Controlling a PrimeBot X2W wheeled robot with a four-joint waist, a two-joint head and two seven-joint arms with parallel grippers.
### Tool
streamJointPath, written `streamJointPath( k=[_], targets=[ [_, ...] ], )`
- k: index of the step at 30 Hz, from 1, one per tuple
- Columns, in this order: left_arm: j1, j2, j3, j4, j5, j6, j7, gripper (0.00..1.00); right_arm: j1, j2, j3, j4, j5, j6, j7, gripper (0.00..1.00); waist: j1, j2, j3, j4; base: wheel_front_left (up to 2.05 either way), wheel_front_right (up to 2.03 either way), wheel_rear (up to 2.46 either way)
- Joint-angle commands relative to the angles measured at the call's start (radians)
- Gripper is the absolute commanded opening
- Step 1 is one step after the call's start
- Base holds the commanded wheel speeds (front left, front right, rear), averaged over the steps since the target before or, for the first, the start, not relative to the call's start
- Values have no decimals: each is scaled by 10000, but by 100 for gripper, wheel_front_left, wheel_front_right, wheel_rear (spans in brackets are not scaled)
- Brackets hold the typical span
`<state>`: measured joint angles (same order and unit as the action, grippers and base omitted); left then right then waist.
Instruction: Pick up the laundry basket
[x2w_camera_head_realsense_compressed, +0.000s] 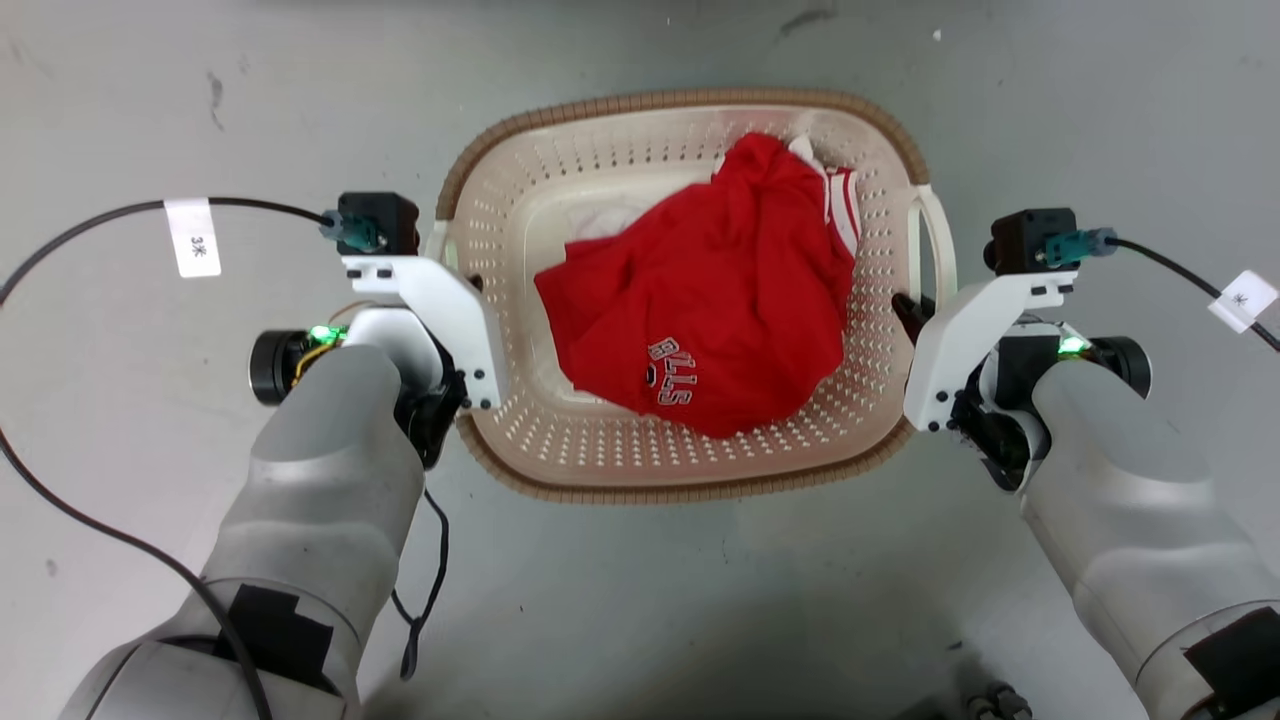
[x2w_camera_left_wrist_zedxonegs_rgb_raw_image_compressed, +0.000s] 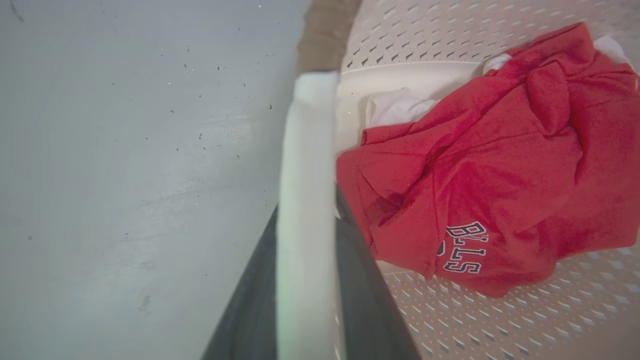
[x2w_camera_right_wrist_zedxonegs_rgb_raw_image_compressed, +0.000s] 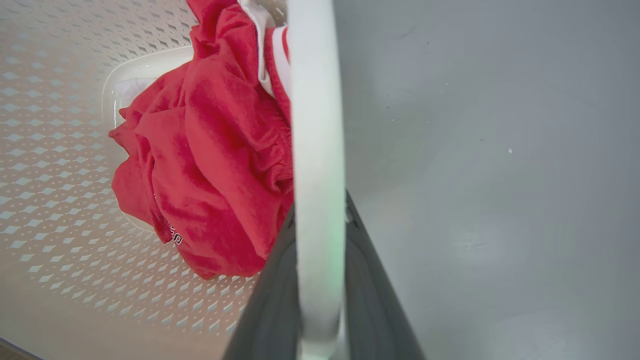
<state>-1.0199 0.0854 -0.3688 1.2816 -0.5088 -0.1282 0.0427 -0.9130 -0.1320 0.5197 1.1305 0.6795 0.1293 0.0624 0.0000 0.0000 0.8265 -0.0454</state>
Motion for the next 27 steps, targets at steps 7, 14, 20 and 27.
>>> streamJointPath(
  k=[7, 14, 20, 27],
  targets=[
    [580, -141, -80, 46, -339, -38, 630, 0, 440, 62, 582, 9, 592, 28, 255, 0, 0, 0, -1363, -75, 0, 0, 0],
    [1075, -199, -146, 57, -704, -40, 1416, 0, 885, -30, 1008, 95, 1174, 28, 799, 0, 0, 0, -2724, -35, 0, 0, 0],
    [1412, -219, -238, 64, -1059, -35, 2118, 0, 1159, -157, 1290, 194, 1640, 28, 1508, 0, 0, 0, -3803, 58, 0, 0, 0],
    [1705, -161, -339, 66, -1423, -35, 2970, 0, 1253, -212, 1532, 302, 2058, 28, 2437, 0, 0, 0, -4911, 97, 0, 0, 0]
  ],
)
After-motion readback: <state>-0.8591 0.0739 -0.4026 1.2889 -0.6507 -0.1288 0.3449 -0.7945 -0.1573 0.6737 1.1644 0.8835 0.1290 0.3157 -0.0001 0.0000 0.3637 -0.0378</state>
